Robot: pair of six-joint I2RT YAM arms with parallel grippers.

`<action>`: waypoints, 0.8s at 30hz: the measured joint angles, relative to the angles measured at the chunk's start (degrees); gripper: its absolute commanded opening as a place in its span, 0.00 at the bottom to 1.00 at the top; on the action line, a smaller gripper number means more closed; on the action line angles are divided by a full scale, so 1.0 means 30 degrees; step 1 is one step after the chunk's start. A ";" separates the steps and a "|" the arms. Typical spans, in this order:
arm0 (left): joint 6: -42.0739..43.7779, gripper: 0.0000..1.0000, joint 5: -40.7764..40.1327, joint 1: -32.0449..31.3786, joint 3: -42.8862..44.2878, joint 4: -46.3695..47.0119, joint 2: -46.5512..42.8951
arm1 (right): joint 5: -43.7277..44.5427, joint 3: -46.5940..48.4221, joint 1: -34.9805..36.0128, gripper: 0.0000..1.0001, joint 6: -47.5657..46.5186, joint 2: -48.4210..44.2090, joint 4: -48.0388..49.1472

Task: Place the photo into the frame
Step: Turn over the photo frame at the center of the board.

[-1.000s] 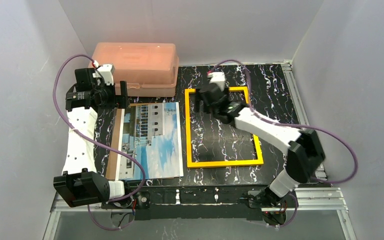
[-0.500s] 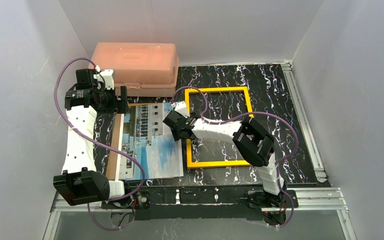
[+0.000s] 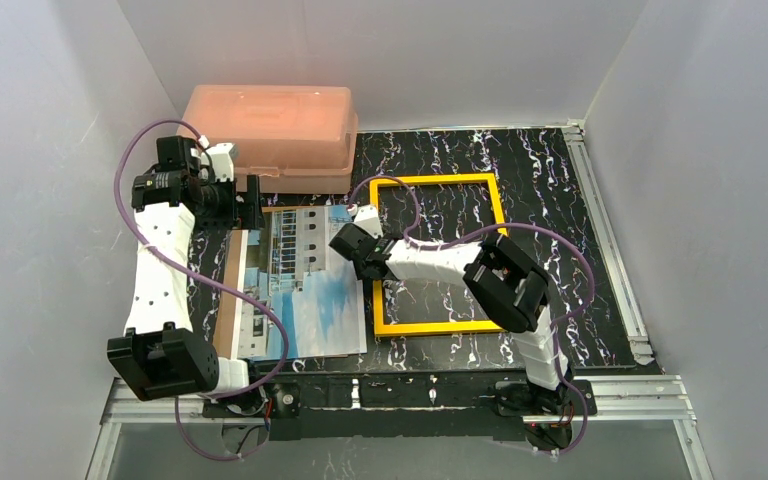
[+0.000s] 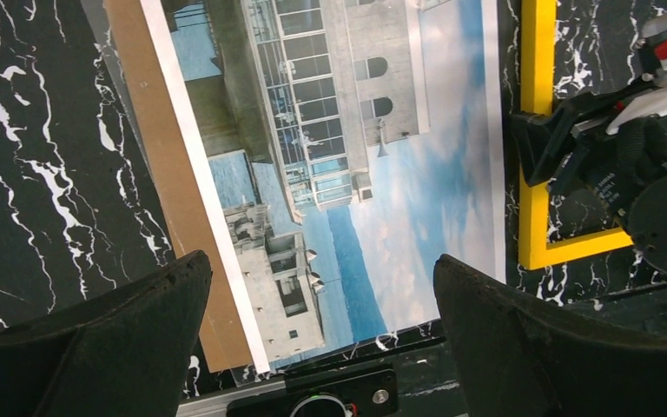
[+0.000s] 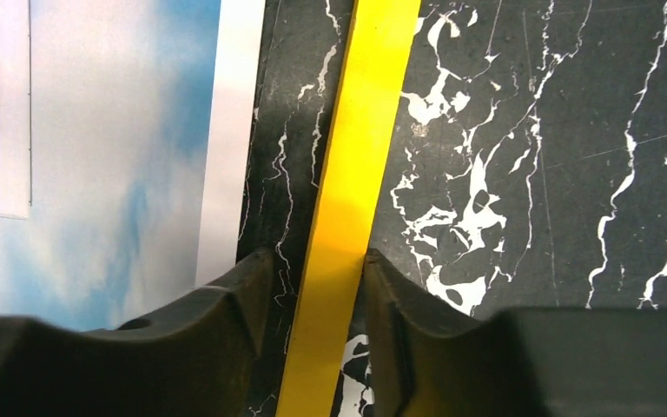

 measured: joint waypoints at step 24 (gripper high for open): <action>-0.0073 0.98 0.1902 -0.1450 0.1399 -0.2076 0.0044 | -0.3461 0.1457 -0.2353 0.01 0.2251 -0.6586 -0.1996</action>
